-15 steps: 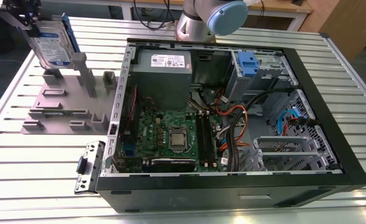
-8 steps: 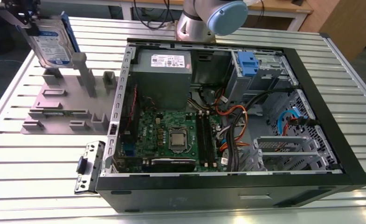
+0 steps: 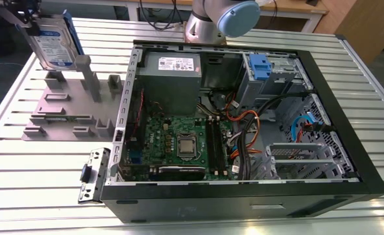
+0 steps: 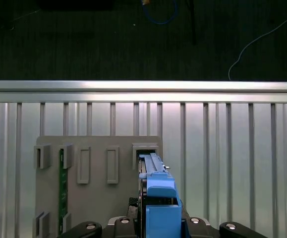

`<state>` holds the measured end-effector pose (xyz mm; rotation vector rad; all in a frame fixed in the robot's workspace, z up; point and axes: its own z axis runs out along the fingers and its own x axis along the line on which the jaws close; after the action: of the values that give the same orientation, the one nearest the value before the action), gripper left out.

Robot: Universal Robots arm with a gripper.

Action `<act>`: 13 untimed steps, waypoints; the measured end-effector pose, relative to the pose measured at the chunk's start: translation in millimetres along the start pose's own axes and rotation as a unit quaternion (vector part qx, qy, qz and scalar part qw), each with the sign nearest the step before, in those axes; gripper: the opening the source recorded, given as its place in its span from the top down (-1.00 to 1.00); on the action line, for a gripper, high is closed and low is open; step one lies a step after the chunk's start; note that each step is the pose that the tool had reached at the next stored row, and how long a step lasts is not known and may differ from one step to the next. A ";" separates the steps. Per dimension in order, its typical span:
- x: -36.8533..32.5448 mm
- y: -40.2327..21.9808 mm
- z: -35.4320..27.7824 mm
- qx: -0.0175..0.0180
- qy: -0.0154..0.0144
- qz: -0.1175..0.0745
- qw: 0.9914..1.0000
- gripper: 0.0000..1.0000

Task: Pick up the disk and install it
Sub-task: 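Pick up the disk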

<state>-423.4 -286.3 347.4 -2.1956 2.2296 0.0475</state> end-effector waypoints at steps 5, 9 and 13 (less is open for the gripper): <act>-0.1 0.1 -3.2 0.000 0.000 0.000 1.000 0.27; -0.2 0.1 -5.9 0.000 0.000 0.000 1.000 0.27; -0.3 0.1 -8.7 0.000 -0.001 0.000 1.000 0.27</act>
<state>-423.4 -286.3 356.1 -2.1947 2.2286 0.0494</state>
